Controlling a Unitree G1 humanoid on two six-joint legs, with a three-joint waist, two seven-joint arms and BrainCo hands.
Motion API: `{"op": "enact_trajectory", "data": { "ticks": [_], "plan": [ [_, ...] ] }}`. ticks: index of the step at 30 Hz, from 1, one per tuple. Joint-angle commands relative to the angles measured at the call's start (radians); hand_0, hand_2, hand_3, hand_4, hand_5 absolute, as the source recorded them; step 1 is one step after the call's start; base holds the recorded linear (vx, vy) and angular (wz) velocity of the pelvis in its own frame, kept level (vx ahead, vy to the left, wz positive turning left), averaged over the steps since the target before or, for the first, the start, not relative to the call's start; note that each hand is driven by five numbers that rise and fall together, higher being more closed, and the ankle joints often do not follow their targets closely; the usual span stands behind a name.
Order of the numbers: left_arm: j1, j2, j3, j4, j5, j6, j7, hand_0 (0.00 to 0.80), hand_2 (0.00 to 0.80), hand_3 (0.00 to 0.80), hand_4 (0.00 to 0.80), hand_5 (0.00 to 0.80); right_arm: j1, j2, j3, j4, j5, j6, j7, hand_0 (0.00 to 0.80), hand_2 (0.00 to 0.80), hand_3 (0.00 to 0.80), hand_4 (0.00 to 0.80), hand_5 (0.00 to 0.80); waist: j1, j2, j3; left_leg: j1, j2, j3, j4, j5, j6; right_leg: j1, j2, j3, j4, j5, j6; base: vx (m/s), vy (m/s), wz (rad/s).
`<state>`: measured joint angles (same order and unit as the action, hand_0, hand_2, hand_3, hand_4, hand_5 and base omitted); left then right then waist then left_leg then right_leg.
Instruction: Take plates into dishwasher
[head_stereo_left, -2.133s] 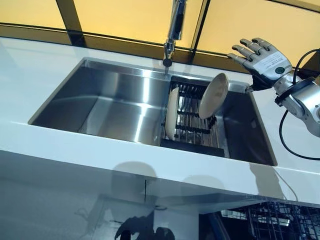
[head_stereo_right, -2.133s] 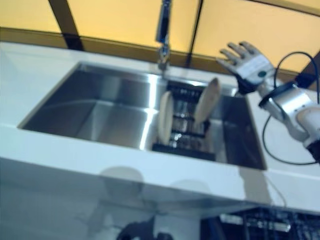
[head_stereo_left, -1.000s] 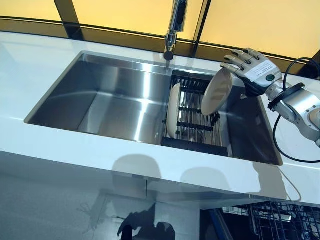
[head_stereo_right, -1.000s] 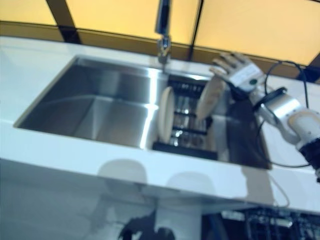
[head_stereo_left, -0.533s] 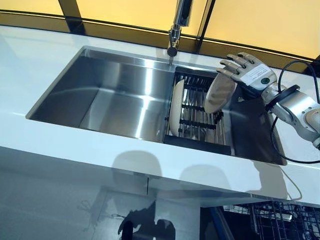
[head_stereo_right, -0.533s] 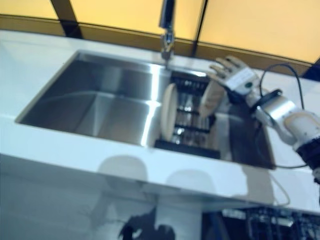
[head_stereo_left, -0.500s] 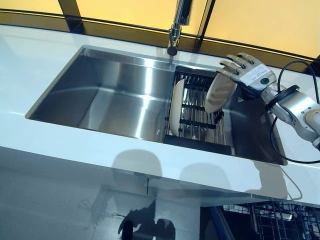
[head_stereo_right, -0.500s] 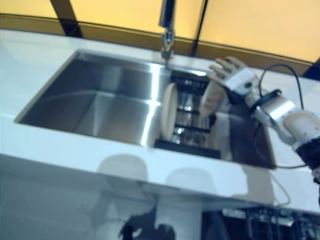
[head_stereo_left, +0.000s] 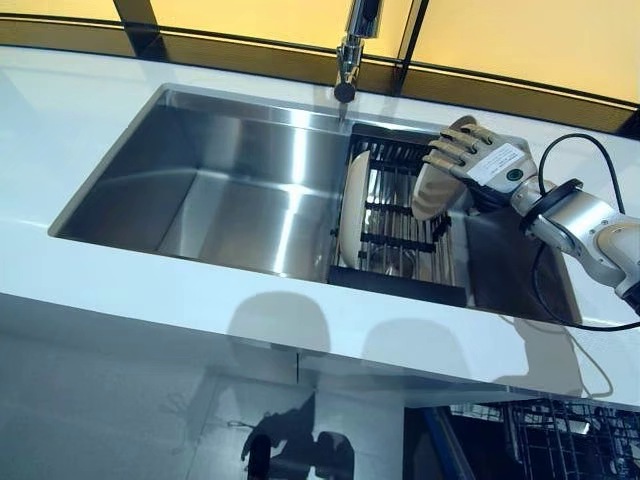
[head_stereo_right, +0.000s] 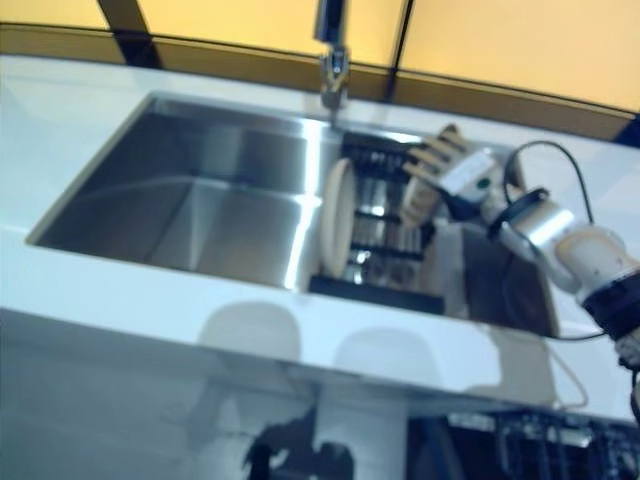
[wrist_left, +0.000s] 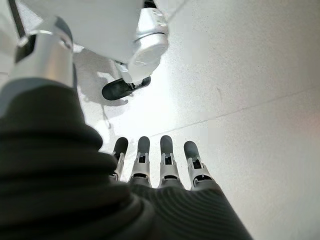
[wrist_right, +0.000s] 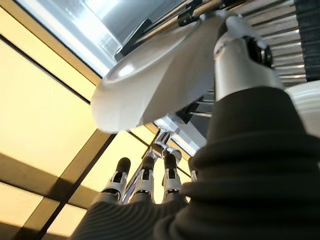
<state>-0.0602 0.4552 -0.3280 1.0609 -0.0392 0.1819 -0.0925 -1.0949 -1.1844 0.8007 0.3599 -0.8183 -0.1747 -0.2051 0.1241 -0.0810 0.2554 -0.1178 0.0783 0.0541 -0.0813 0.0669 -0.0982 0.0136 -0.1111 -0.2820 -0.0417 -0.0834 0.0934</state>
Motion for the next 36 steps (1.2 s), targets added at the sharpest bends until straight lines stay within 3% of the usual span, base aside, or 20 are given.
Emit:
{"op": "enact_trajectory", "data": {
  "ticks": [1,2,4,5,11,12,13,21,36],
  "plan": [
    [-0.010,0.029,-0.007,-0.010,-0.044,-0.021,0.008,0.000,0.000,0.000,0.000,0.000,-0.084,-0.037,0.062,0.020,-0.052,0.007,-0.002,0.000,0.000,0.000,0.000,0.000,0.021,-0.005,0.024,-0.007,0.021,-0.012,-0.006,-0.034,0.023,-0.117,-0.069,0.035,-0.022,0.192,0.102,-0.031,0.018,0.00],
    [-0.010,0.029,-0.007,-0.011,-0.046,-0.022,0.008,0.000,0.000,0.000,0.000,0.000,-0.088,-0.039,0.065,0.023,-0.060,0.007,0.001,0.091,0.091,0.091,0.091,0.091,0.021,-0.004,0.025,-0.009,0.021,-0.011,-0.006,-0.034,0.023,-0.119,-0.069,0.034,-0.022,0.192,0.101,0.000,0.000,0.00],
    [-0.010,0.027,-0.008,-0.016,-0.051,-0.027,0.010,0.000,0.000,0.000,0.000,0.000,-0.095,-0.040,0.073,0.029,-0.082,0.012,0.010,0.163,0.163,0.163,0.163,0.163,0.022,-0.002,0.031,-0.014,0.020,-0.012,-0.006,-0.031,0.023,-0.123,-0.070,0.033,-0.021,0.193,0.101,-0.016,0.009,0.01],
    [-0.009,0.029,-0.008,-0.019,-0.057,-0.030,0.009,0.000,0.000,0.000,0.000,0.000,-0.099,-0.044,0.080,0.036,-0.100,0.015,0.015,0.364,0.364,0.364,0.364,0.364,0.021,0.000,0.033,-0.018,0.020,-0.011,-0.006,-0.030,0.023,-0.127,-0.072,0.032,-0.021,0.194,0.101,0.000,0.000,0.00],
    [-0.007,0.033,-0.007,-0.032,-0.066,-0.026,0.004,0.000,0.000,0.000,0.000,0.000,-0.107,-0.049,0.092,0.051,-0.198,0.028,0.050,0.483,0.483,0.483,0.483,0.483,0.019,0.000,0.035,-0.022,0.020,-0.009,-0.006,-0.028,0.023,-0.134,-0.072,0.031,-0.018,0.195,0.102,0.000,0.000,0.00],
    [-0.006,0.033,-0.006,-0.032,-0.065,-0.026,0.003,0.000,0.000,0.000,0.000,0.000,-0.108,-0.050,0.094,0.054,-0.218,0.034,0.054,0.605,0.605,0.605,0.605,0.605,0.020,-0.001,0.035,-0.022,0.020,-0.009,-0.006,-0.028,0.023,-0.134,-0.072,0.031,-0.019,0.195,0.102,0.004,0.000,-0.08],
    [-0.002,0.033,-0.004,-0.033,-0.066,-0.027,0.002,0.000,0.000,0.000,0.000,0.000,-0.108,-0.051,0.093,0.059,-0.251,0.043,0.059,0.800,0.800,0.800,0.800,0.800,0.020,-0.002,0.034,-0.021,0.022,-0.007,-0.006,-0.027,0.022,-0.133,-0.071,0.031,-0.020,0.196,0.102,0.003,0.003,-0.09],
    [0.003,0.027,-0.007,-0.043,-0.076,-0.023,0.006,0.000,0.000,0.000,0.000,0.000,-0.105,-0.042,0.063,0.093,-0.329,0.098,0.077,0.800,0.800,0.800,0.800,0.800,0.019,0.002,0.028,-0.023,0.022,-0.006,-0.006,-0.026,0.022,-0.133,-0.069,0.031,-0.024,0.197,0.100,-0.001,0.005,0.03],
    [0.015,0.019,-0.010,-0.044,-0.054,-0.004,0.007,0.000,0.000,0.000,0.000,0.000,-0.097,-0.068,0.023,0.112,-0.207,0.188,0.019,0.800,0.800,0.800,0.800,0.800,0.011,-0.008,-0.012,-0.001,0.022,0.001,-0.006,-0.034,0.023,-0.113,-0.065,0.037,-0.031,0.193,0.102,0.000,0.001,0.00]
  ]
}}
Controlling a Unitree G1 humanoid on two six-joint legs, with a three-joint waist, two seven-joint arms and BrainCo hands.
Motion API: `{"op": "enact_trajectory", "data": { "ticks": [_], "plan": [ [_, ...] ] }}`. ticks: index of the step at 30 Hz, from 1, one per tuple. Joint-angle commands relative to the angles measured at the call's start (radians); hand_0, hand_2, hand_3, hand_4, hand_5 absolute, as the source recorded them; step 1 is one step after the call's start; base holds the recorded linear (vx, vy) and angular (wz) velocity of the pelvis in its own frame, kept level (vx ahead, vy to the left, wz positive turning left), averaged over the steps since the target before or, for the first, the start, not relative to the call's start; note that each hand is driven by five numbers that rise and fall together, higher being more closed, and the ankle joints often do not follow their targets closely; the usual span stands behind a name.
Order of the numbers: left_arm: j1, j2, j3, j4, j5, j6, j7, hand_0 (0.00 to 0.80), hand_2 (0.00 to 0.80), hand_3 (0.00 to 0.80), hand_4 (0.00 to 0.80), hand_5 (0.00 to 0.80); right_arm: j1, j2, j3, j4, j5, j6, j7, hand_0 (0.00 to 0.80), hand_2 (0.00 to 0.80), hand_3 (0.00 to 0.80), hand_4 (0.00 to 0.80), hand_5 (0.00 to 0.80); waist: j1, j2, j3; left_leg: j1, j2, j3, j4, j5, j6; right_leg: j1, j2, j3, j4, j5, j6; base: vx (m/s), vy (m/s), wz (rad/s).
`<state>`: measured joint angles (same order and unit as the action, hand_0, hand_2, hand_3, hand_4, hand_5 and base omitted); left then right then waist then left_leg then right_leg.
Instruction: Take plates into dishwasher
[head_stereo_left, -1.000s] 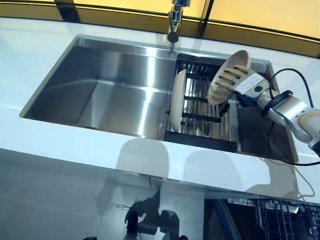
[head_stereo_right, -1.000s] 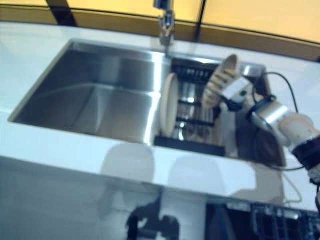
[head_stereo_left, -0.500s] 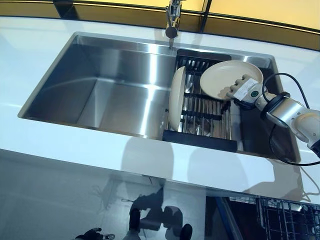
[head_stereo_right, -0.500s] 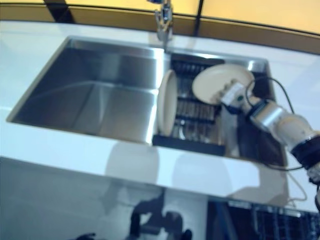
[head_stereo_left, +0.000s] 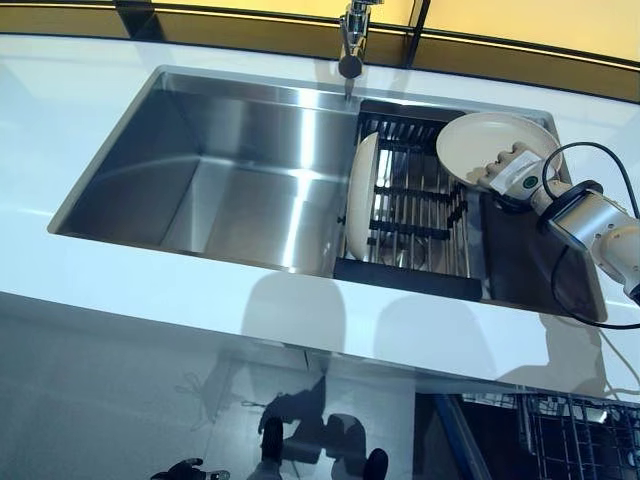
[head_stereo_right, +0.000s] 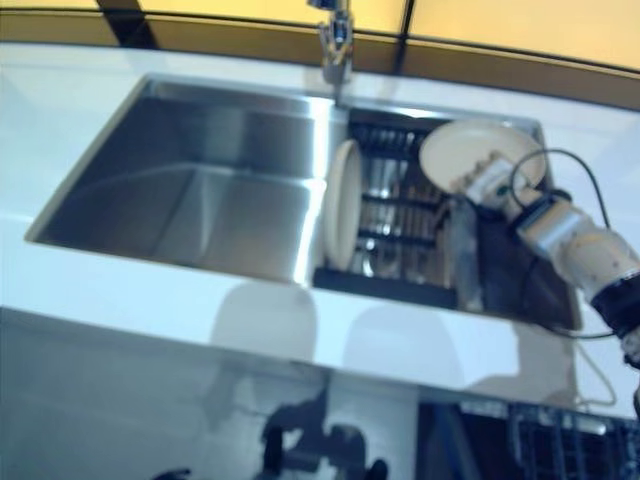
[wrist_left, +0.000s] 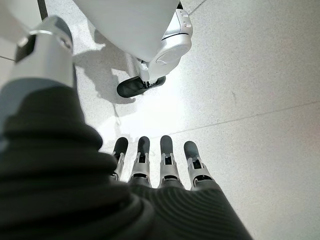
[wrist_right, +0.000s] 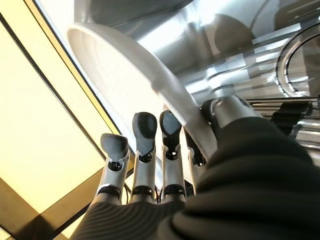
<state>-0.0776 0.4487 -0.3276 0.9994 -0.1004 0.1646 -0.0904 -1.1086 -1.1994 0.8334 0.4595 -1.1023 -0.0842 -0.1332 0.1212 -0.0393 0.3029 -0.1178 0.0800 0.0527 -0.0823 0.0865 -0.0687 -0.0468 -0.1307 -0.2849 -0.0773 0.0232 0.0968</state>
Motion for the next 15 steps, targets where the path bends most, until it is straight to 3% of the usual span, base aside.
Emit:
{"op": "enact_trajectory", "data": {
  "ticks": [1,6,15],
  "plan": [
    [0.036,0.025,-0.012,0.018,0.006,0.014,0.007,0.000,0.000,0.000,0.000,0.000,-0.083,-0.058,-0.016,0.013,0.116,0.108,-0.071,0.800,0.800,0.800,0.800,0.800,0.012,-0.052,-0.066,0.003,0.021,0.003,-0.005,-0.055,-0.007,-0.049,-0.044,0.041,0.004,0.086,0.099,0.000,0.000,0.00],
    [0.043,0.021,-0.005,0.022,0.018,0.020,0.009,0.000,0.000,0.000,0.000,0.000,-0.068,-0.073,-0.061,0.009,0.279,0.130,-0.126,0.800,0.800,0.800,0.800,0.800,0.005,-0.061,-0.088,0.020,0.021,0.007,-0.005,-0.063,-0.006,-0.034,-0.040,0.048,0.001,0.082,0.100,0.000,0.000,0.00],
    [0.060,0.010,0.013,0.041,0.050,0.040,0.014,0.000,0.000,0.000,0.000,0.000,-0.021,-0.111,-0.135,-0.022,0.391,0.122,-0.184,0.800,0.800,0.800,0.800,0.800,-0.010,-0.084,-0.152,0.068,0.025,0.018,-0.005,-0.082,-0.006,0.009,-0.035,0.063,-0.005,0.071,0.104,0.010,0.001,-0.02]
  ]
}}
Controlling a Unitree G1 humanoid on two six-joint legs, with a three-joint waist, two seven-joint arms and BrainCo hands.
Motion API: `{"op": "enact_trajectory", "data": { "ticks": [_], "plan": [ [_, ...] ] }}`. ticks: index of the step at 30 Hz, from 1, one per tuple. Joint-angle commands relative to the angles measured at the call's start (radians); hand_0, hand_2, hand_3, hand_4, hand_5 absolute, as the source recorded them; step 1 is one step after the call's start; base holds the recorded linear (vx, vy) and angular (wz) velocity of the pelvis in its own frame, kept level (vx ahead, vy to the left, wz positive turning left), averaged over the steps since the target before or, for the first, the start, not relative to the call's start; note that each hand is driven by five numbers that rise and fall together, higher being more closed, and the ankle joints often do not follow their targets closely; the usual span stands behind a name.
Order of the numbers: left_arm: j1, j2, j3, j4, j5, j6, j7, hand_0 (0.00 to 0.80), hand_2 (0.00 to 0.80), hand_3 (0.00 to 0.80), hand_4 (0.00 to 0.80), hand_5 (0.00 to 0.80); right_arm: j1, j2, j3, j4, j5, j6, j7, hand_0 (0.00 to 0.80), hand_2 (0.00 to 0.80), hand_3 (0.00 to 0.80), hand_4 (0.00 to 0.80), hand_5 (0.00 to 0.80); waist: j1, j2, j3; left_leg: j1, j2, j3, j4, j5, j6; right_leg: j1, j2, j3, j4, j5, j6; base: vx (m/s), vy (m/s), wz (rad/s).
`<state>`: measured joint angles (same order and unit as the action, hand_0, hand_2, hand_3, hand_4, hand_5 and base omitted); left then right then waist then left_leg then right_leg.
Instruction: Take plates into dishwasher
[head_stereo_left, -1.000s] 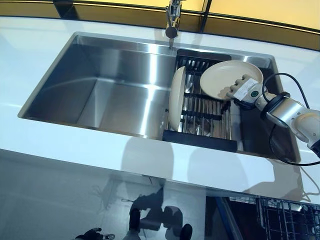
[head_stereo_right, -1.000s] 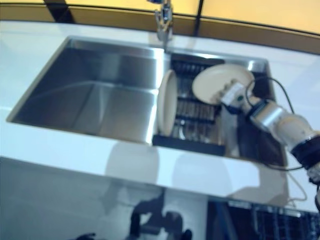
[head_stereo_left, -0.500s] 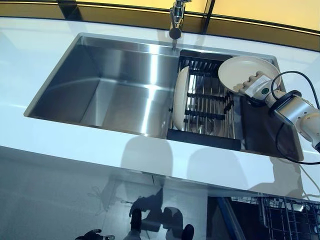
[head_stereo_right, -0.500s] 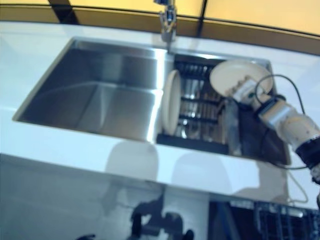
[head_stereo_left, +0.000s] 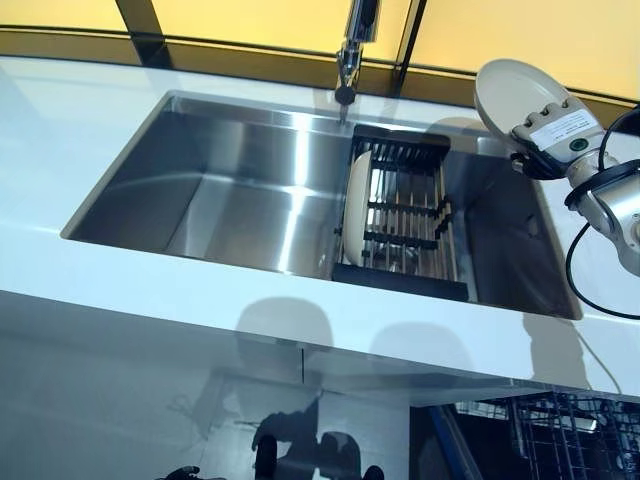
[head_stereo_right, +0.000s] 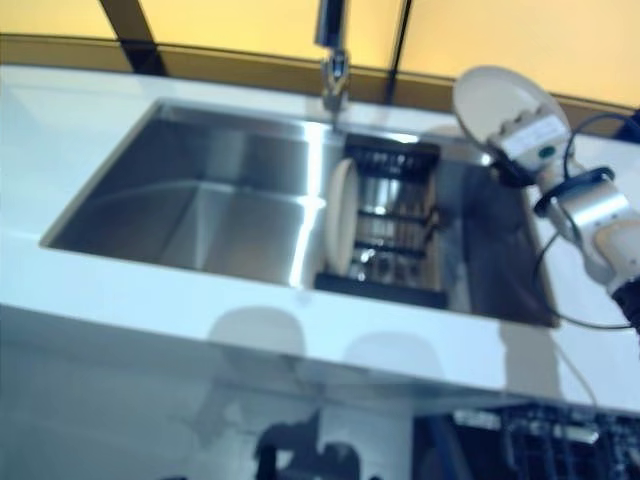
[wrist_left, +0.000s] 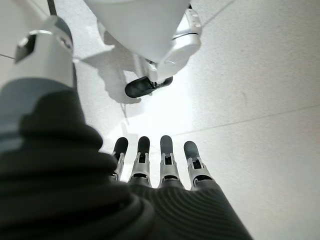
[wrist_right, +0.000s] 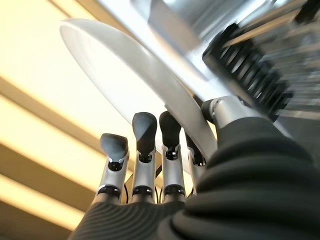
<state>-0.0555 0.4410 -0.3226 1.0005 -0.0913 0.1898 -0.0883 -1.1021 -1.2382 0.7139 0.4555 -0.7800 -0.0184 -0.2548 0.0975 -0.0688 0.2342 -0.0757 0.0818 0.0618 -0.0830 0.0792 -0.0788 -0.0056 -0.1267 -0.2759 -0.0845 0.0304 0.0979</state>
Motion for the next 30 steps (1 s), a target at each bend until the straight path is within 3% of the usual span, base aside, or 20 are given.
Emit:
{"op": "enact_trajectory", "data": {
  "ticks": [1,15,21,30],
  "plan": [
    [0.041,0.016,0.010,0.044,0.045,0.014,0.010,0.000,0.000,0.000,0.000,0.000,-0.023,-0.077,-0.025,-0.021,0.085,0.056,-0.066,0.800,0.800,0.800,0.800,0.800,0.012,-0.057,-0.091,0.031,0.023,0.010,-0.004,-0.077,0.004,-0.027,-0.039,0.056,0.002,0.063,0.104,0.051,0.008,-0.15],
    [0.071,-0.006,0.039,0.084,0.089,0.013,0.005,0.000,0.000,0.000,0.000,0.000,0.172,-0.108,-0.255,-0.059,0.459,0.028,-0.040,0.800,0.800,0.800,0.800,0.800,-0.026,-0.071,-0.170,0.115,0.023,0.042,-0.004,-0.119,0.009,0.028,-0.041,0.095,0.000,0.052,0.114,0.034,0.026,-0.09],
    [0.067,-0.016,0.048,0.110,0.099,0.004,0.008,0.000,0.000,0.000,0.000,0.000,0.295,-0.079,-0.402,-0.067,0.703,0.032,0.041,0.800,0.800,0.800,0.800,0.800,-0.057,-0.070,-0.185,0.152,0.022,0.065,-0.004,-0.136,0.015,0.044,-0.045,0.117,0.004,0.052,0.118,-0.002,0.040,-0.13],
    [0.054,-0.025,0.049,0.138,0.103,0.002,0.009,0.000,0.000,0.000,0.000,0.000,0.440,-0.043,-0.574,-0.060,0.947,0.046,0.182,0.800,0.800,0.800,0.800,0.800,-0.100,-0.068,-0.198,0.193,0.026,0.104,-0.004,-0.153,0.020,0.053,-0.043,0.149,0.010,0.049,0.118,-0.001,0.030,-0.16]
  ]
}}
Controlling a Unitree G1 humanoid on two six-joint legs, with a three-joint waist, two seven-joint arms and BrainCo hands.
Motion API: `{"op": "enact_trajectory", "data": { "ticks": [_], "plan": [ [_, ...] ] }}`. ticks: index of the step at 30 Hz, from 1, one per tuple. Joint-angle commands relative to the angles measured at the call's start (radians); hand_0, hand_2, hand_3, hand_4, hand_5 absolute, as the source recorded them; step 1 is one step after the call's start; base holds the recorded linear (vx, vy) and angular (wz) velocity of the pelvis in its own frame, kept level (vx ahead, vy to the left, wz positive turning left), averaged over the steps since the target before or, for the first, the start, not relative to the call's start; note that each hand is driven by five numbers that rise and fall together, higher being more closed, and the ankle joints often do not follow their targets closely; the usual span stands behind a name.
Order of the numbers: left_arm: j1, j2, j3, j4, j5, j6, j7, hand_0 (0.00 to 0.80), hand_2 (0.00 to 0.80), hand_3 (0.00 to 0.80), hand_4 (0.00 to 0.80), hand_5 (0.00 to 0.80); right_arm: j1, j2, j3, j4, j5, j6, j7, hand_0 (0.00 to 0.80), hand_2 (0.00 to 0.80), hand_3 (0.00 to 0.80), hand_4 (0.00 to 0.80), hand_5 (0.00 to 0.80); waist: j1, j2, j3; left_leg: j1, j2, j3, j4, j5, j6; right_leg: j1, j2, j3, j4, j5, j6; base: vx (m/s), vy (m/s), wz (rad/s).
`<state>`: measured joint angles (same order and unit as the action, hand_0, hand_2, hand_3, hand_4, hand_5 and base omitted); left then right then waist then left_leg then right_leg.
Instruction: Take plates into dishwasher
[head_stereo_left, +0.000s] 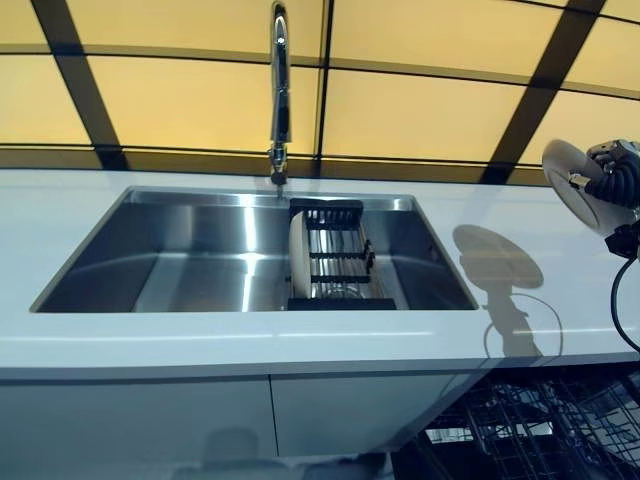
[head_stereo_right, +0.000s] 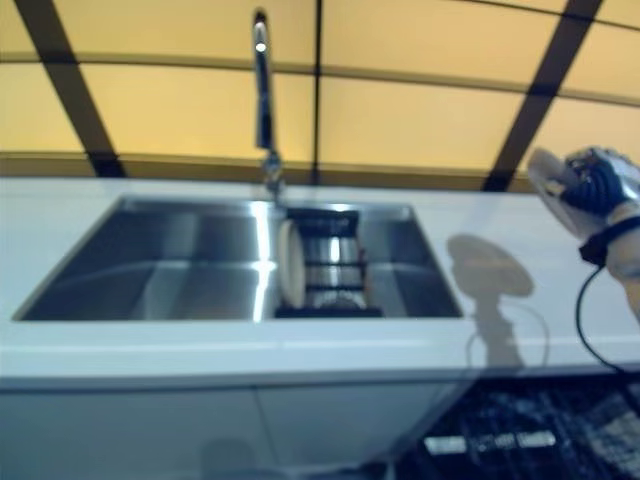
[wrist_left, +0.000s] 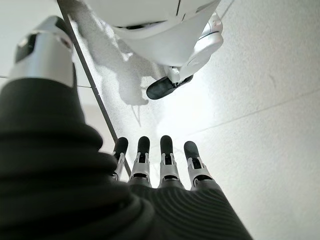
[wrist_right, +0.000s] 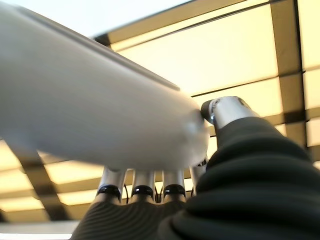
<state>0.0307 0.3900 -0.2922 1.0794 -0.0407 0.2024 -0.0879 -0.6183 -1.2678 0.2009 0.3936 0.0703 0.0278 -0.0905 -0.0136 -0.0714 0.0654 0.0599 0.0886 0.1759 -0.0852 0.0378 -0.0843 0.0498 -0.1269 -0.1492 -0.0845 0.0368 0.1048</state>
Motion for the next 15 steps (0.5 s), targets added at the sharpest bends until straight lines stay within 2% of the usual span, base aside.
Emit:
{"op": "enact_trajectory", "data": {
  "ticks": [1,7,15],
  "plan": [
    [-0.033,0.025,0.017,0.062,0.056,-0.011,0.007,0.000,0.000,0.000,0.000,0.000,-0.028,-0.011,-0.078,0.005,0.136,0.005,0.028,0.800,0.800,0.800,0.800,0.800,0.008,-0.066,-0.029,0.060,0.021,-0.006,-0.002,-0.112,0.026,-0.002,-0.042,0.026,0.010,0.042,0.110,-0.006,-0.001,-0.19],
    [-0.033,0.021,0.018,0.084,0.057,-0.015,0.003,0.000,0.000,0.000,0.000,0.000,0.081,0.011,-0.210,0.024,0.362,0.033,0.136,0.800,0.800,0.800,0.800,0.800,-0.029,-0.068,-0.032,0.085,0.029,0.025,0.002,-0.120,0.027,-0.001,-0.036,0.047,0.015,0.044,0.110,0.005,0.008,-0.18],
    [-0.041,0.030,0.013,0.095,0.063,-0.026,0.011,0.000,0.000,0.000,0.000,0.000,0.222,-0.012,-0.357,0.066,0.429,0.063,0.174,0.800,0.800,0.800,0.800,0.800,-0.063,-0.081,-0.033,0.098,0.039,0.058,0.006,-0.124,0.029,-0.006,-0.027,0.068,0.017,0.050,0.112,0.005,-0.020,-0.12]
  ]
}}
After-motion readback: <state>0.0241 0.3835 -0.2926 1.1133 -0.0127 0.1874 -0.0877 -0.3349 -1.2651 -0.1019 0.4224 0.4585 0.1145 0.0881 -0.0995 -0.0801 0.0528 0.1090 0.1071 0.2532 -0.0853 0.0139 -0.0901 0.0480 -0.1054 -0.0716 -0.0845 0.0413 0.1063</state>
